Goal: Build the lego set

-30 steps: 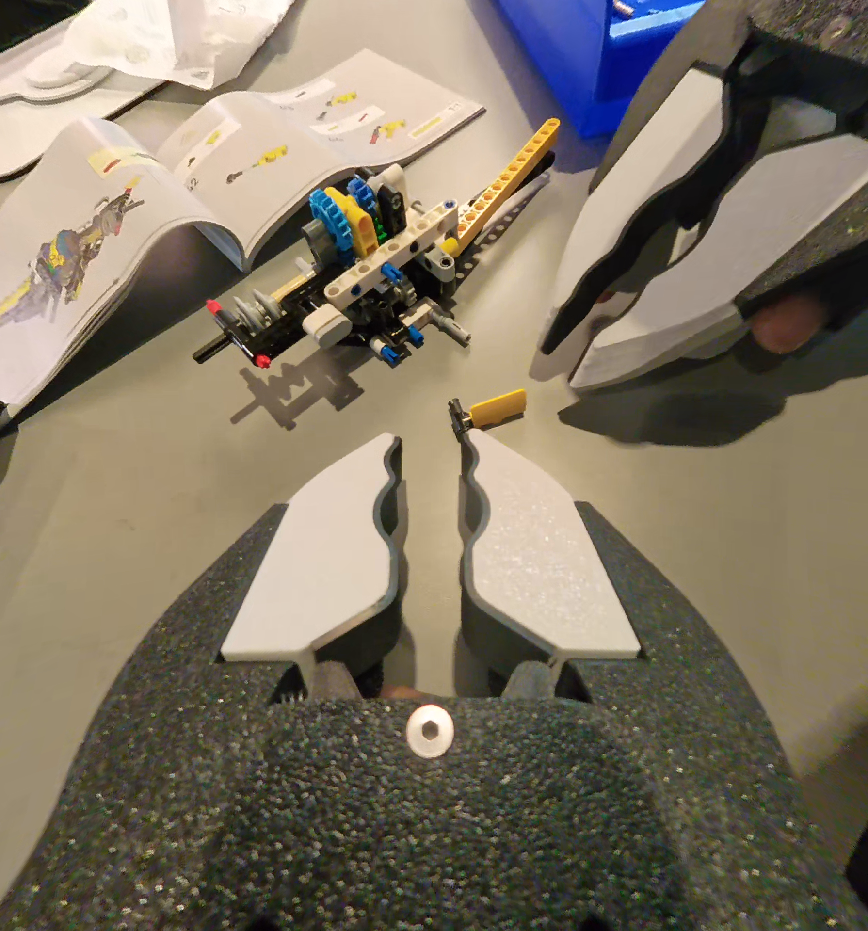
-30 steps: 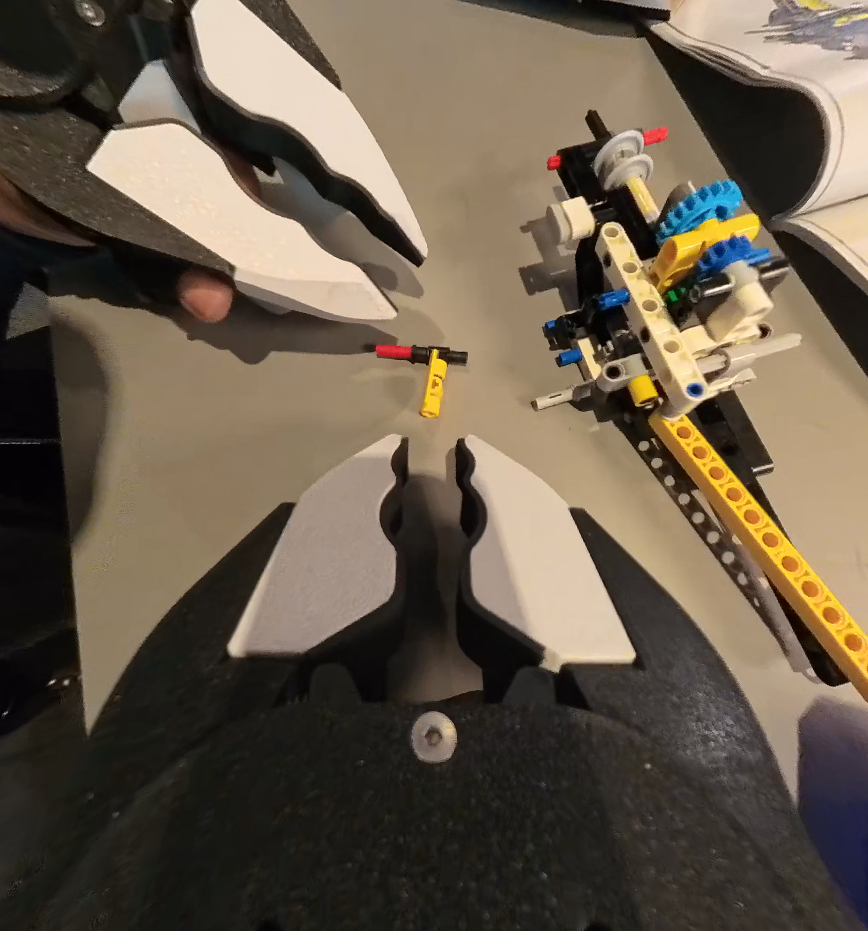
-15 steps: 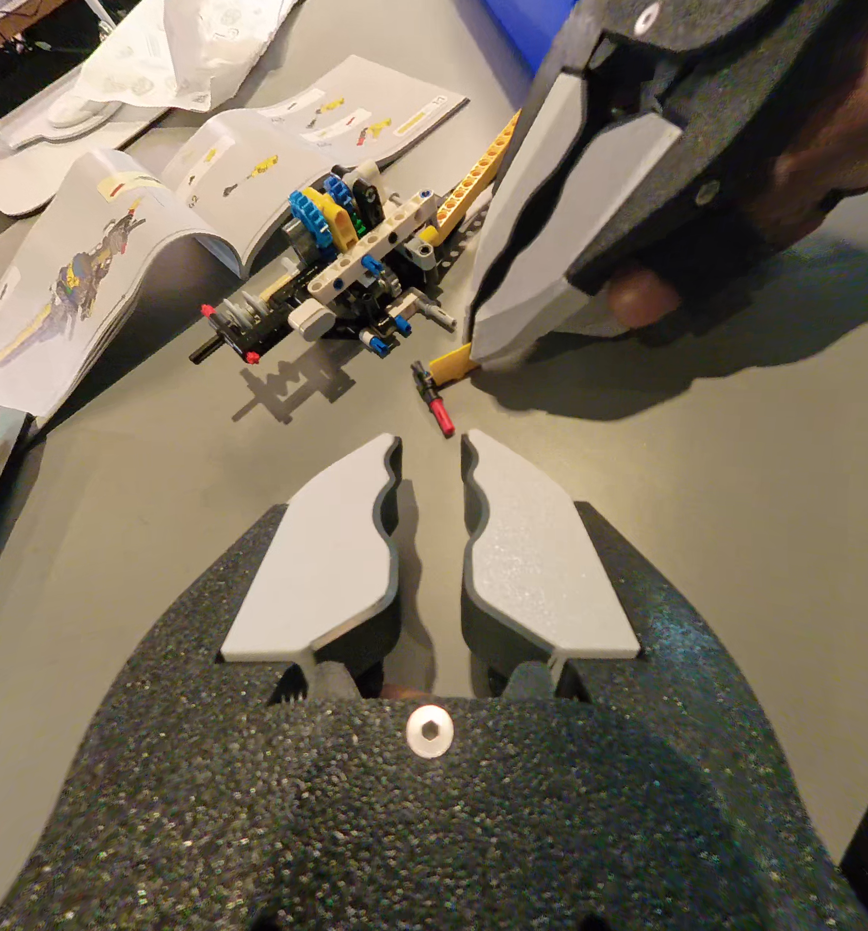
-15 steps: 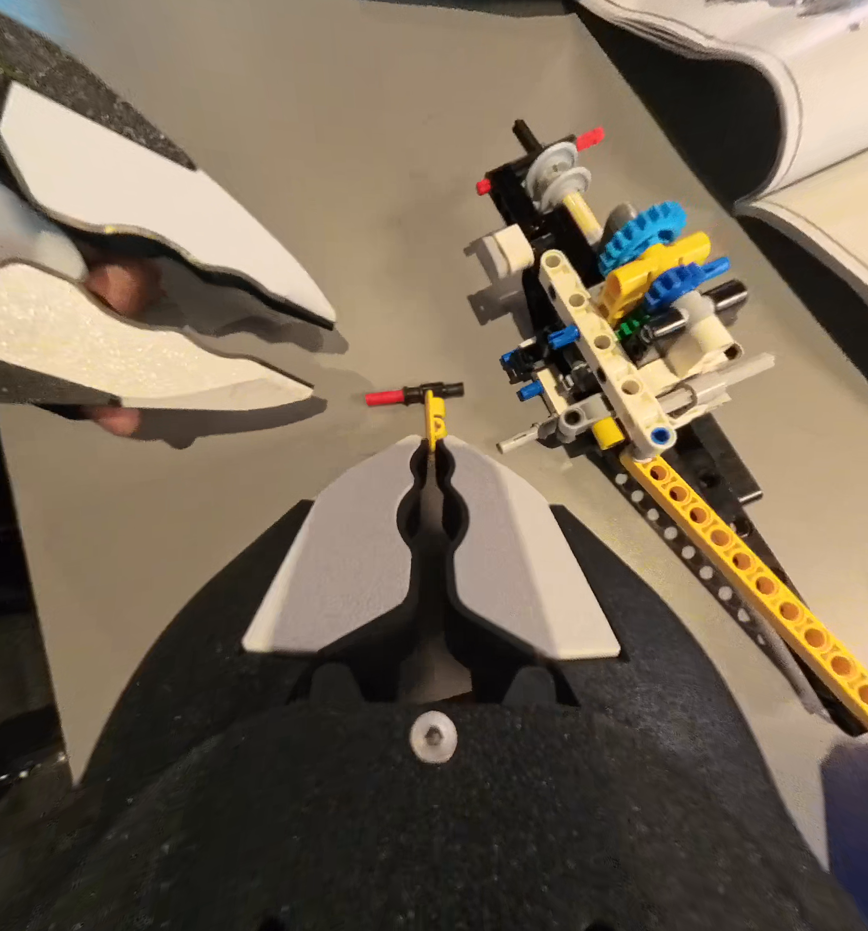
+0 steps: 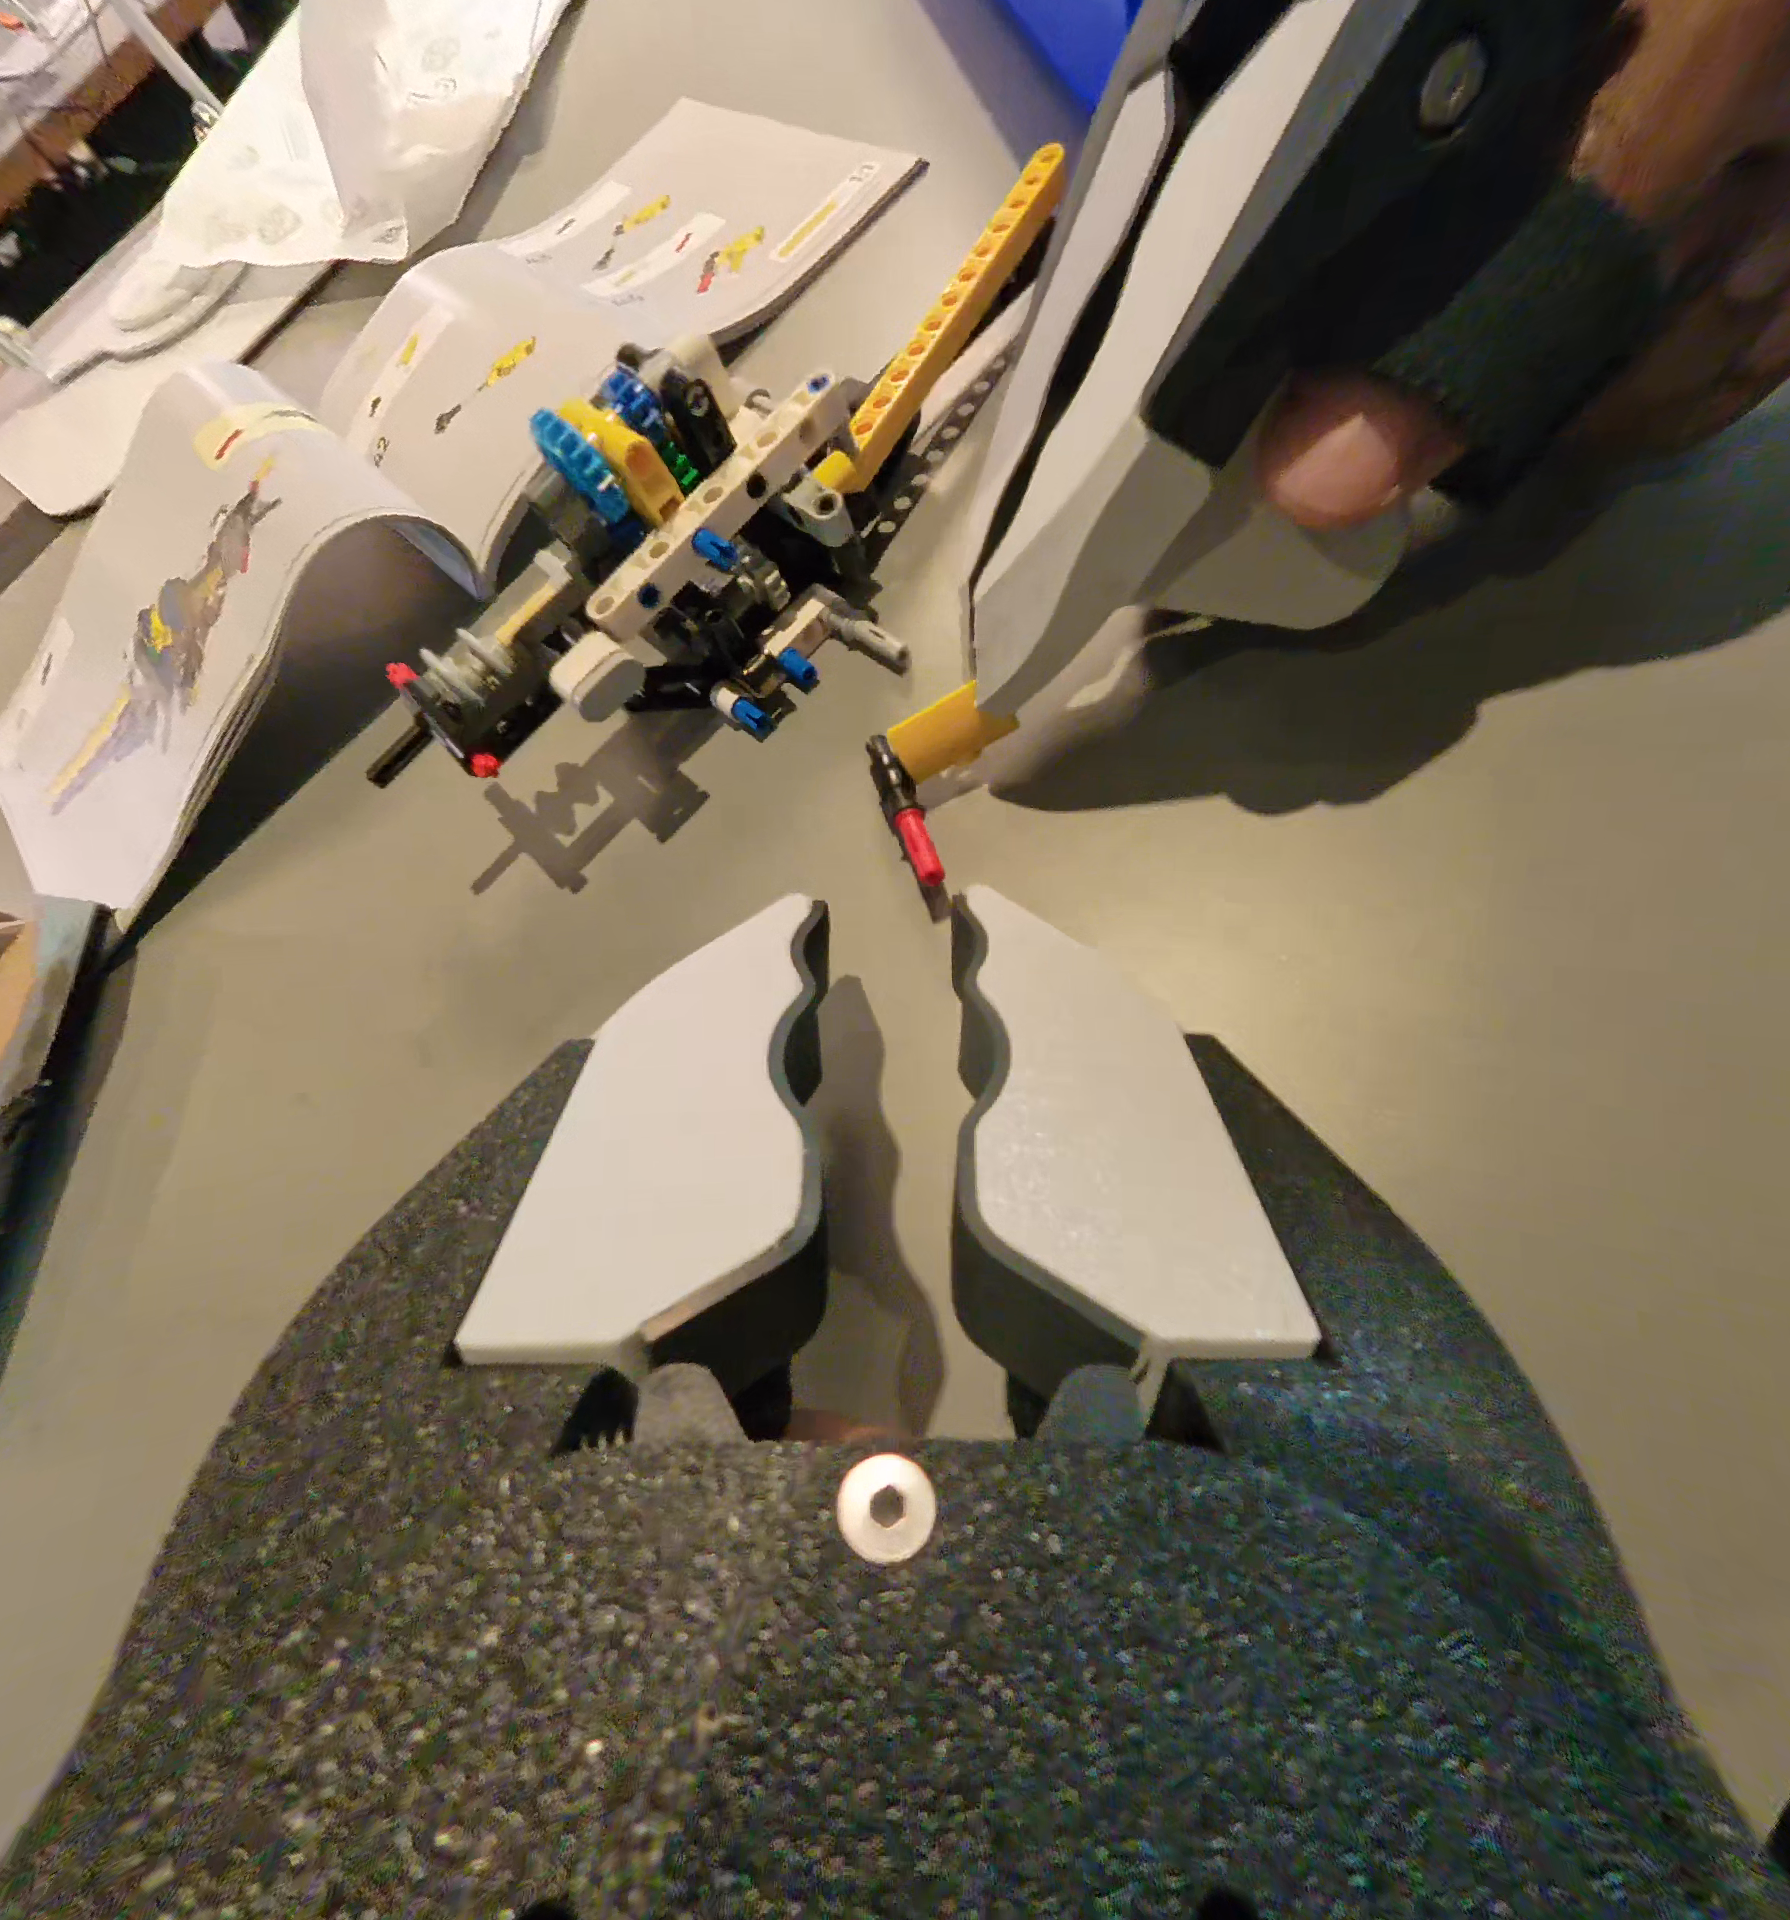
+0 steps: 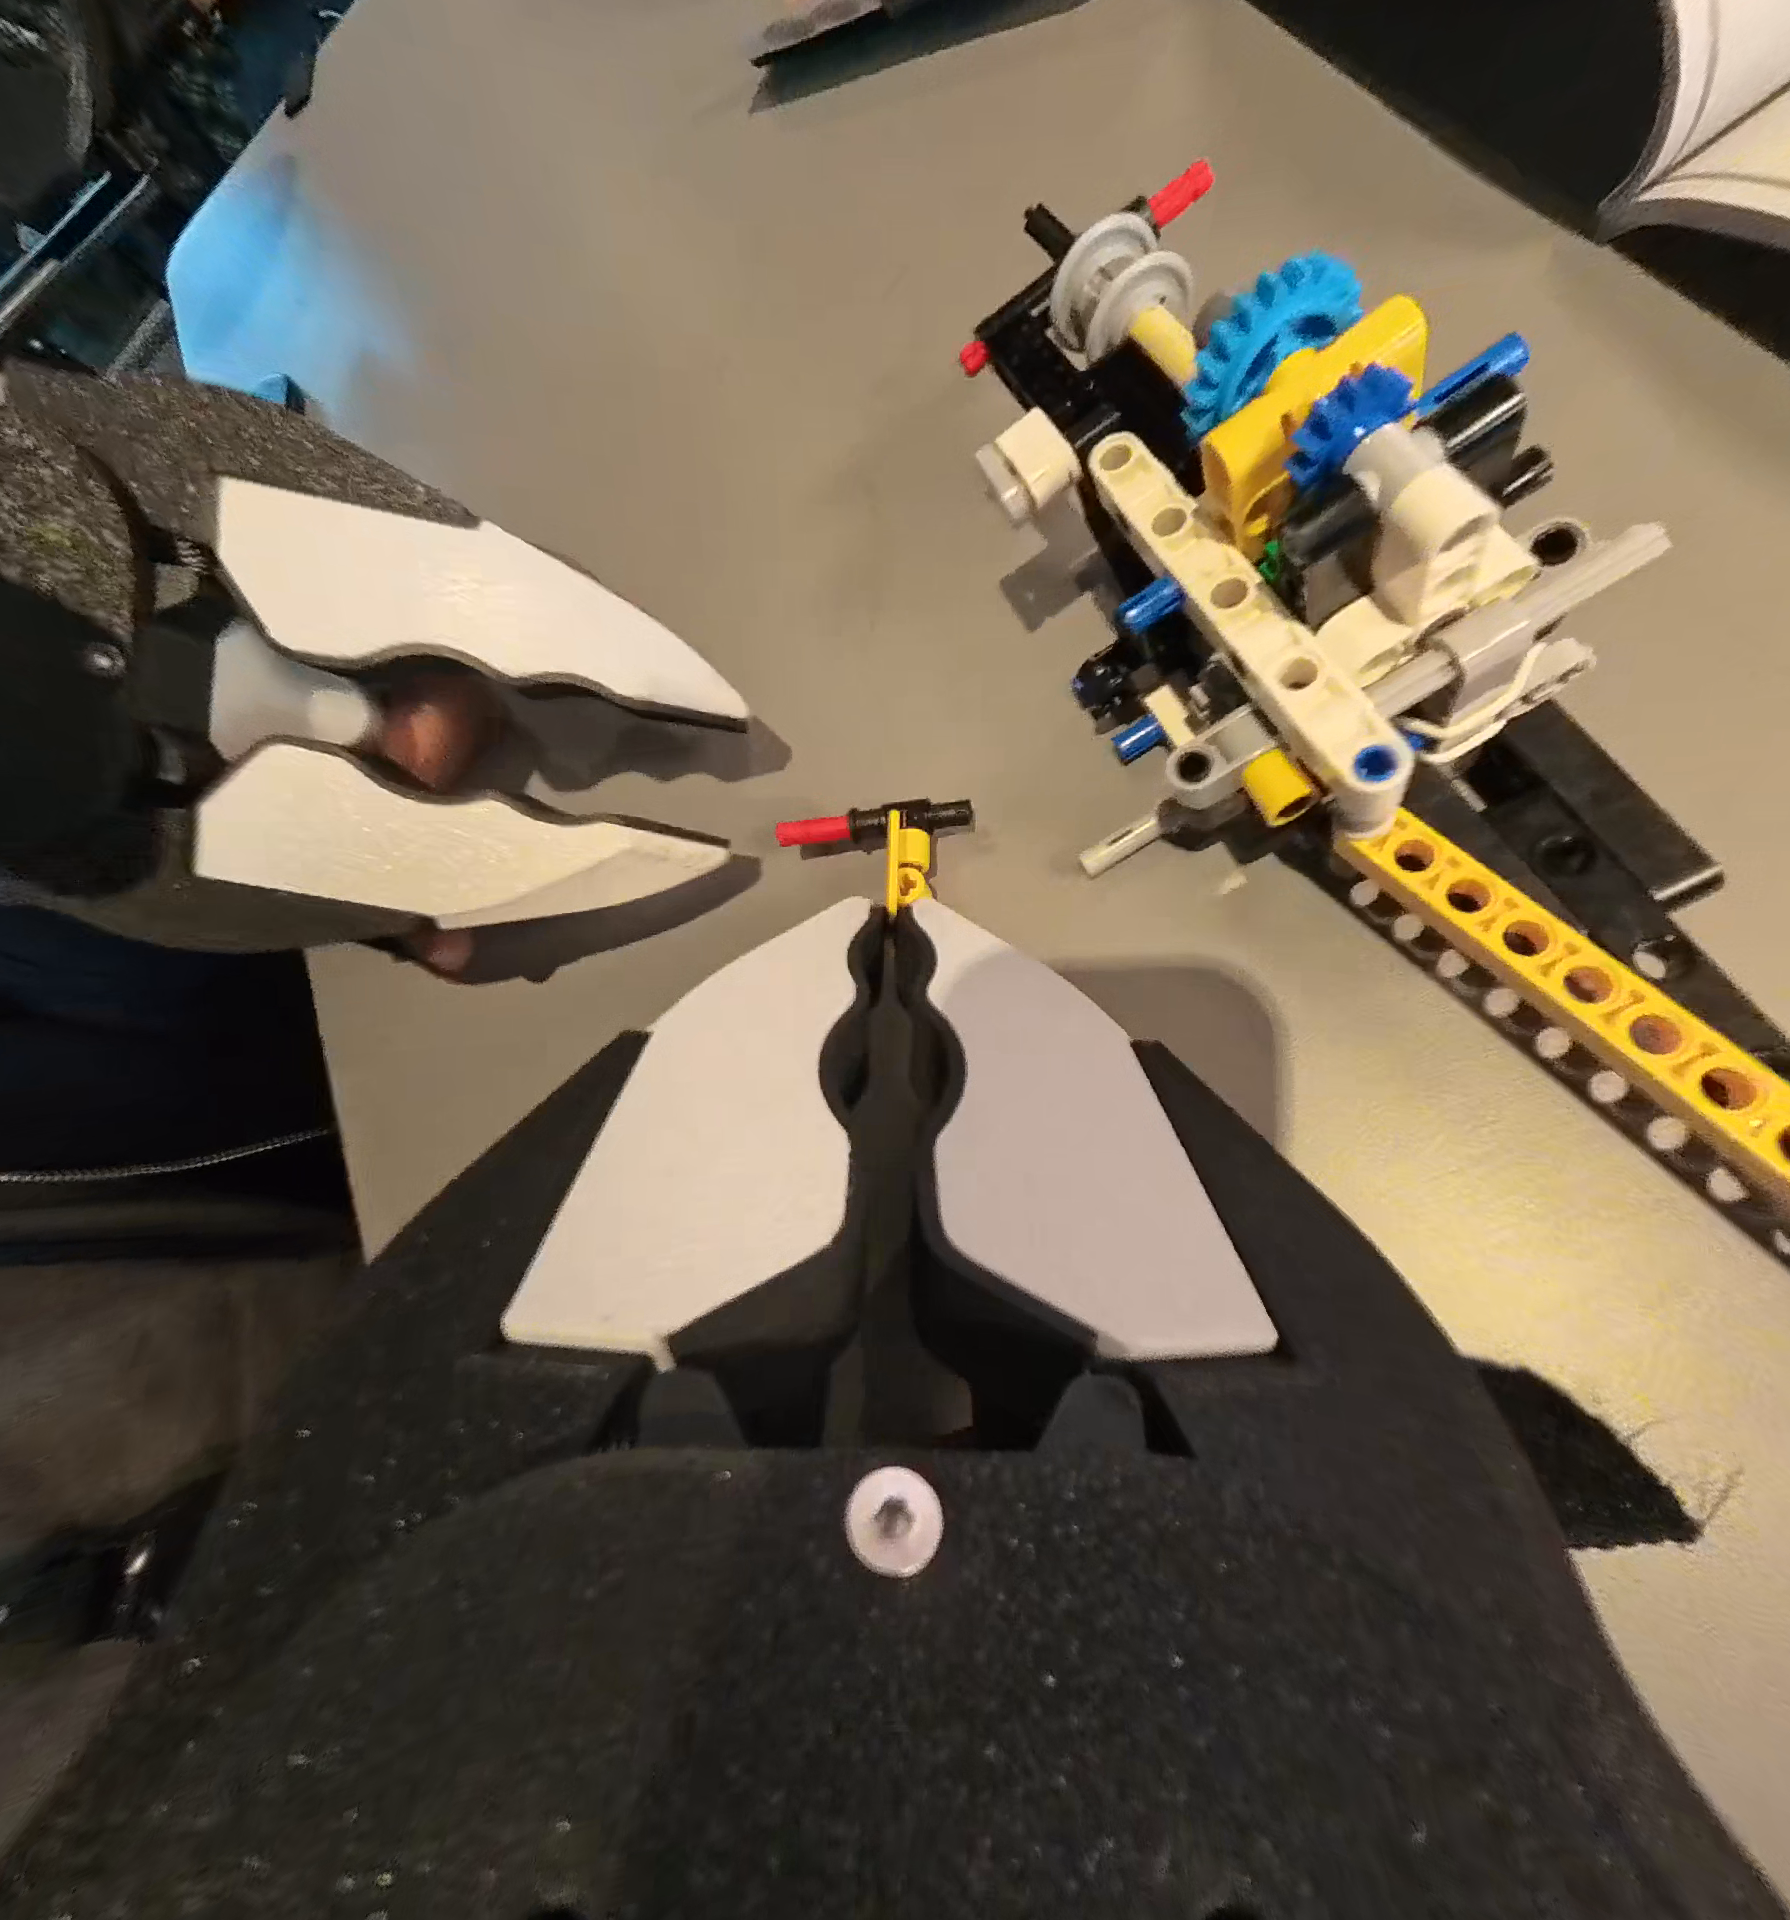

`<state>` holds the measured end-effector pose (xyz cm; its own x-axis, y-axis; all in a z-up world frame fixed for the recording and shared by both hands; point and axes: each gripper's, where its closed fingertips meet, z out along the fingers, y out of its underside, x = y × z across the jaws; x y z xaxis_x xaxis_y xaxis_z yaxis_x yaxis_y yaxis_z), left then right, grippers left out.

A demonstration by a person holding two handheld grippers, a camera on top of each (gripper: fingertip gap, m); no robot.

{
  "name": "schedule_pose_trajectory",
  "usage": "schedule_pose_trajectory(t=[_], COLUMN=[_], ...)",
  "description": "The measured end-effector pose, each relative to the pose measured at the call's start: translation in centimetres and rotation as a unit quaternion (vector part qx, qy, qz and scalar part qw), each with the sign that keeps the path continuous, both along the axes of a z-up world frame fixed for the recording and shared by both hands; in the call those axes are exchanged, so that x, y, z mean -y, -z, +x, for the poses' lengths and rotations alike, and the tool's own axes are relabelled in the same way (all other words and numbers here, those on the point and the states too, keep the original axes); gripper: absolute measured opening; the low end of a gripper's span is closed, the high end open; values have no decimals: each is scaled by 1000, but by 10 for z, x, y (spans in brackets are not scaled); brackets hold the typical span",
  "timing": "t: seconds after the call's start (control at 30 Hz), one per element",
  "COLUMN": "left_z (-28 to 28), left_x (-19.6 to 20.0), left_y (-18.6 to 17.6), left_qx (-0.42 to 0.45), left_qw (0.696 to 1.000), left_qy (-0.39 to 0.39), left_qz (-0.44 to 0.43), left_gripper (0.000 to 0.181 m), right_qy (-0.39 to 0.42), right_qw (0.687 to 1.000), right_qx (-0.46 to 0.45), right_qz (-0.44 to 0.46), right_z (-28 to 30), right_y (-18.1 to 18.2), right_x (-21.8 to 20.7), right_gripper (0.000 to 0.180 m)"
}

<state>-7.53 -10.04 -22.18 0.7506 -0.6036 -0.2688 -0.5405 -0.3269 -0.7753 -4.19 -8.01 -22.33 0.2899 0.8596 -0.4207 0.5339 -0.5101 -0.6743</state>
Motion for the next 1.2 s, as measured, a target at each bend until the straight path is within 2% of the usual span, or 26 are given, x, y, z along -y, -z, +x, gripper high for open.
schedule_pose_trajectory(t=[0.27, 0.43, 0.63, 1.2], left_z=[22, 23, 24, 25], left_x=[6, 5, 4, 2], left_y=[0, 3, 4, 5], left_qx=[-6, -28, -30, -23], left_qw=[1000, 1000, 999, 1000], left_qy=[14, 13, 15, 10], left_qz=[2, 5, 2, -7], left_gripper=[22, 9, 6, 6], right_qy=[24, 32, 27, 20], right_qw=[999, 998, 998, 997], right_qx=[-30, -42, -53, -60], right_qz=[-16, -25, -34, -34], right_z=[2, 8, 9, 9], right_y=[-8, -8, -10, -11], right_x=[16, 22, 24, 22], right_gripper=[1, 1, 2, 2])
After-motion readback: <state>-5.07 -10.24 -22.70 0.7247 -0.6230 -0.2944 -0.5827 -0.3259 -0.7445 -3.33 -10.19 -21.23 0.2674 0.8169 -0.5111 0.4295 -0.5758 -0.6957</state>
